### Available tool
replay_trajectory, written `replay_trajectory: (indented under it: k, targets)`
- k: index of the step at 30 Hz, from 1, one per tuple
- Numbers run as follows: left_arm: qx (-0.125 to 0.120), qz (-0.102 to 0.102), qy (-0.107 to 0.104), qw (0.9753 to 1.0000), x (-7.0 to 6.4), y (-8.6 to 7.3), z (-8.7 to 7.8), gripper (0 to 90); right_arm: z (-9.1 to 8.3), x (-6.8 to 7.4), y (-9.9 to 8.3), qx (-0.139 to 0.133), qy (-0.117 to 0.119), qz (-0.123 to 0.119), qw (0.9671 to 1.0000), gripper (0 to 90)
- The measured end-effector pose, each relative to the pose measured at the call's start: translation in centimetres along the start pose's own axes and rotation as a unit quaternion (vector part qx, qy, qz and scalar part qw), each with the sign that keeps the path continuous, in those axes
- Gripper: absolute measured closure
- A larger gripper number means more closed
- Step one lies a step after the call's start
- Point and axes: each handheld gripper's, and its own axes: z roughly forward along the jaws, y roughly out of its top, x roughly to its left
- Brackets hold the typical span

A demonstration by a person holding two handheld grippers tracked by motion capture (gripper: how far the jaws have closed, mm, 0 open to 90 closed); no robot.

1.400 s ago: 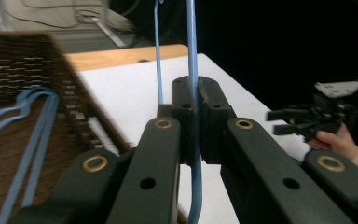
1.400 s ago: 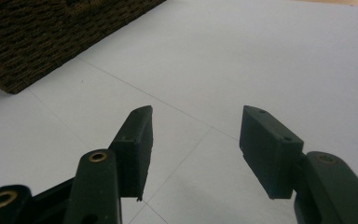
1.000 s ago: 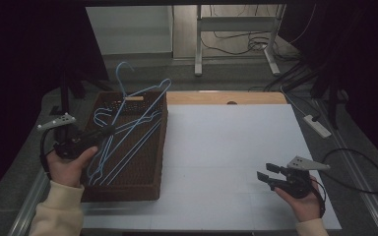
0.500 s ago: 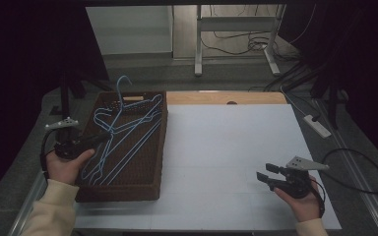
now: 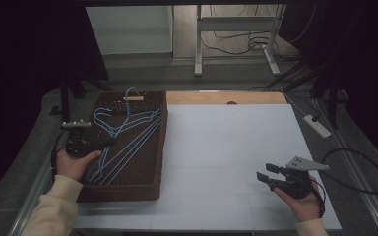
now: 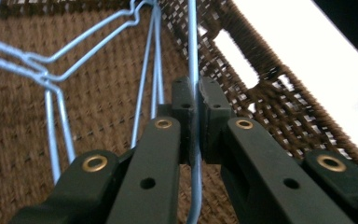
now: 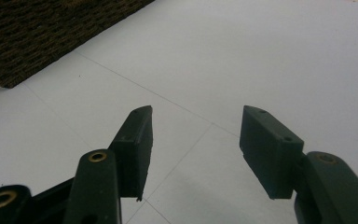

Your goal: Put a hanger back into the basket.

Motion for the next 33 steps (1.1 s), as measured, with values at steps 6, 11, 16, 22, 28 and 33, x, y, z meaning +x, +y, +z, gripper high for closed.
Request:
replay_trajectory:
  k: [6,11,16,22,28,33]
  targets:
    - [0.043,-0.005,0.063,0.9971,0.7,-0.1,0.7,86.3,0.0,0.1,0.0,0.0,0.0,-0.001,1.0,44.9]
    - [0.074,0.003,0.107,0.9915,1.1,-0.1,1.7,84.3,0.1,0.2,0.1,0.001,0.001,-0.001,1.0,44.9]
    - [0.03,0.039,0.116,0.992,0.1,0.0,0.9,62.2,0.1,0.2,0.1,0.001,0.002,-0.003,1.0,44.8]
    - [-0.053,0.089,0.062,0.9927,-3.0,-0.4,-1.5,45.3,0.1,0.1,0.1,0.001,0.0,-0.001,1.0,44.3]
    - [-0.094,0.132,0.02,0.9865,-6.4,-2.1,-2.7,37.6,0.4,0.0,0.4,0.003,0.001,-0.004,1.0,43.6]
    - [-0.106,0.16,-0.002,0.9814,-8.8,-3.6,-2.6,35.6,0.5,0.1,0.5,0.005,0.004,-0.007,1.0,43.0]
